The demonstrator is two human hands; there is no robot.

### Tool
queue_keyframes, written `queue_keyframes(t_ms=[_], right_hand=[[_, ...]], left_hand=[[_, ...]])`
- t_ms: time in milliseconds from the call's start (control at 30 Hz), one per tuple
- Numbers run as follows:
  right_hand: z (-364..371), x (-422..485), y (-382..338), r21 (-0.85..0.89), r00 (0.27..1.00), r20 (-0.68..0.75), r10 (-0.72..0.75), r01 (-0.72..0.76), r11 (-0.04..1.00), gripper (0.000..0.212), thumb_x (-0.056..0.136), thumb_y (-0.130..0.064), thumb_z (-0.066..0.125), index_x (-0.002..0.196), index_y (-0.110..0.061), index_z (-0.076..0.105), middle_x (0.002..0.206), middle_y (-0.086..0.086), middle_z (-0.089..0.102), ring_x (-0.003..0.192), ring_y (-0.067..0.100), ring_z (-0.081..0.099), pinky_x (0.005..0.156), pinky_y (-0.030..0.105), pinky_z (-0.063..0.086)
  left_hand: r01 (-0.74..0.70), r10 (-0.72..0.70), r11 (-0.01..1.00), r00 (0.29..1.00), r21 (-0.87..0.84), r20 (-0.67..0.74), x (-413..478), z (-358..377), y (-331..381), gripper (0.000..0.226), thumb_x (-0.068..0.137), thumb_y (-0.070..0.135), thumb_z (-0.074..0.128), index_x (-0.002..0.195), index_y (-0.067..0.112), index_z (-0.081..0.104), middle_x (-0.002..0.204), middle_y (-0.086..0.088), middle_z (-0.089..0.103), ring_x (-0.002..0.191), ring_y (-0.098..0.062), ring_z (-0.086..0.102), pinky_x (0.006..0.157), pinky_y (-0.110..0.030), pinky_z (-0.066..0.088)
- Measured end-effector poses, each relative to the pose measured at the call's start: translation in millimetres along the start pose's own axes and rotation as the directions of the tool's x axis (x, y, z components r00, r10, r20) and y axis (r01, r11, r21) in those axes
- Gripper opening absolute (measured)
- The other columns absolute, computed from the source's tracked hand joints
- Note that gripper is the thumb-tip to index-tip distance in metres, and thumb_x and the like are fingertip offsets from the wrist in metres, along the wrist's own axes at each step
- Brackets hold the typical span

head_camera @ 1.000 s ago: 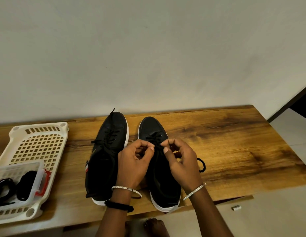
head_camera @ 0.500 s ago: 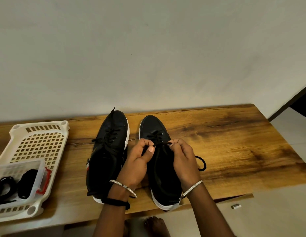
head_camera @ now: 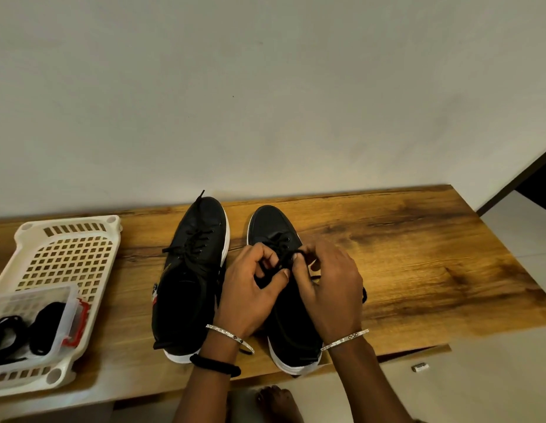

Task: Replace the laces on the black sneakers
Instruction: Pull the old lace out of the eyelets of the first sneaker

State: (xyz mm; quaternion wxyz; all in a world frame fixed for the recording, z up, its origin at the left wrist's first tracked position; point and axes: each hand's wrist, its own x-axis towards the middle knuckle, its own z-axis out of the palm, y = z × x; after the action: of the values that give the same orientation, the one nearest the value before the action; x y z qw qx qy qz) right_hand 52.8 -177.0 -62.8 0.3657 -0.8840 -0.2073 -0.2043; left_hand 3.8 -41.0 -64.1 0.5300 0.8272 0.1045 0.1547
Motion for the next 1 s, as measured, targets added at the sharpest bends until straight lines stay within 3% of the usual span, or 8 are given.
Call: queue_keyframes(t_ms=[133, 333, 467, 600, 667, 867, 933, 1000], right_hand=[[-1.7, 3.8, -6.9, 0.423, 0.869, -0.048, 0.492, -0.429, 0.798, 0.012, 0.091, -0.016, 0.070, 0.081, -0.017, 0.063, 0.068, -0.008, 0.061, 0.059, 0.002, 0.055, 0.056, 0.013, 0.040], [-4.5, 8.8, 3.7, 0.601, 0.710, -0.016, 0.704, -0.556, 0.574, 0.039, 0.105, -0.034, 0.049, 0.076, -0.011, 0.061, 0.052, -0.004, 0.055, 0.048, 0.007, 0.051, 0.053, 0.030, 0.044], [-19.4, 11.2, 14.7, 0.478, 0.813, -0.037, 0.581, -0.496, 0.725, 0.009, 0.094, -0.017, 0.068, 0.085, -0.015, 0.065, 0.069, -0.004, 0.063, 0.059, 0.002, 0.055, 0.061, 0.027, 0.046], [-18.9, 8.6, 15.0, 0.294, 0.969, 0.207, 0.132, -0.190, 0.937, 0.047, 0.086, -0.007, 0.068, 0.125, -0.032, 0.062, 0.112, -0.011, 0.056, 0.099, 0.004, 0.053, 0.075, 0.016, 0.048], [-10.8, 5.9, 18.0, 0.146, 0.978, 0.207, 0.001, -0.032, 0.989, 0.038, 0.089, -0.011, 0.064, 0.120, -0.033, 0.065, 0.117, -0.010, 0.053, 0.109, 0.009, 0.048, 0.084, 0.025, 0.046], [-13.8, 5.7, 20.5, 0.210, 0.981, -0.087, 0.176, -0.155, 0.965, 0.014, 0.099, -0.022, 0.061, 0.093, -0.021, 0.073, 0.080, -0.009, 0.066, 0.074, 0.010, 0.057, 0.063, 0.027, 0.047], [-21.9, 13.1, 23.9, 0.515, 0.846, -0.083, 0.526, -0.416, 0.750, 0.022, 0.100, -0.019, 0.059, 0.083, -0.017, 0.073, 0.066, -0.004, 0.064, 0.060, 0.013, 0.053, 0.056, 0.027, 0.043], [-30.9, 20.2, 34.5, 0.789, 0.519, 0.134, 0.844, -0.572, 0.225, 0.025, 0.099, -0.018, 0.056, 0.078, -0.013, 0.066, 0.058, -0.001, 0.058, 0.051, 0.015, 0.046, 0.050, 0.025, 0.037]], left_hand=[[0.032, -0.027, 0.992, 0.999, -0.118, 0.039, -0.5, 2.1, 1.6, 0.015, 0.077, 0.026, 0.070, 0.078, 0.020, 0.056, 0.083, -0.003, 0.053, 0.071, -0.015, 0.047, 0.066, -0.027, 0.043], [0.032, -0.030, 0.989, 0.999, -0.142, 0.015, -0.1, 1.7, 1.3, 0.020, 0.083, 0.008, 0.075, 0.078, 0.019, 0.059, 0.080, 0.001, 0.051, 0.066, -0.008, 0.044, 0.063, -0.022, 0.042], [0.043, -0.037, 0.988, 0.998, -0.149, 0.041, 0.6, 2.8, 0.3, 0.018, 0.083, 0.010, 0.076, 0.079, 0.016, 0.060, 0.080, -0.007, 0.057, 0.064, -0.009, 0.046, 0.062, -0.024, 0.043], [0.055, -0.050, 0.986, 0.998, -0.158, 0.032, 1.0, 5.3, 1.4, 0.015, 0.081, 0.020, 0.074, 0.078, 0.014, 0.060, 0.076, -0.005, 0.055, 0.062, -0.009, 0.045, 0.059, -0.025, 0.042], [0.057, -0.053, 0.986, 0.998, -0.156, 0.029, 1.5, 5.2, 1.1, 0.015, 0.082, 0.018, 0.074, 0.078, 0.014, 0.060, 0.072, -0.002, 0.054, 0.060, -0.010, 0.045, 0.058, -0.026, 0.041], [0.099, -0.098, 0.980, 0.995, -0.170, 0.017, 0.3, 6.7, 4.4, 0.018, 0.083, 0.007, 0.075, 0.077, 0.014, 0.060, 0.063, 0.005, 0.053, 0.058, -0.008, 0.047, 0.058, -0.022, 0.043], [0.102, -0.103, 0.979, 0.995, -0.174, 0.003, 0.0, 5.9, 4.9, 0.018, 0.082, 0.007, 0.075, 0.075, 0.013, 0.060, 0.062, 0.000, 0.053, 0.057, -0.011, 0.046, 0.057, -0.024, 0.043], [0.098, -0.101, 0.981, 0.995, -0.166, -0.010, -0.5, 5.0, 4.8, 0.018, 0.082, 0.008, 0.076, 0.074, 0.013, 0.060, 0.061, -0.008, 0.052, 0.056, -0.013, 0.045, 0.056, -0.026, 0.042]])
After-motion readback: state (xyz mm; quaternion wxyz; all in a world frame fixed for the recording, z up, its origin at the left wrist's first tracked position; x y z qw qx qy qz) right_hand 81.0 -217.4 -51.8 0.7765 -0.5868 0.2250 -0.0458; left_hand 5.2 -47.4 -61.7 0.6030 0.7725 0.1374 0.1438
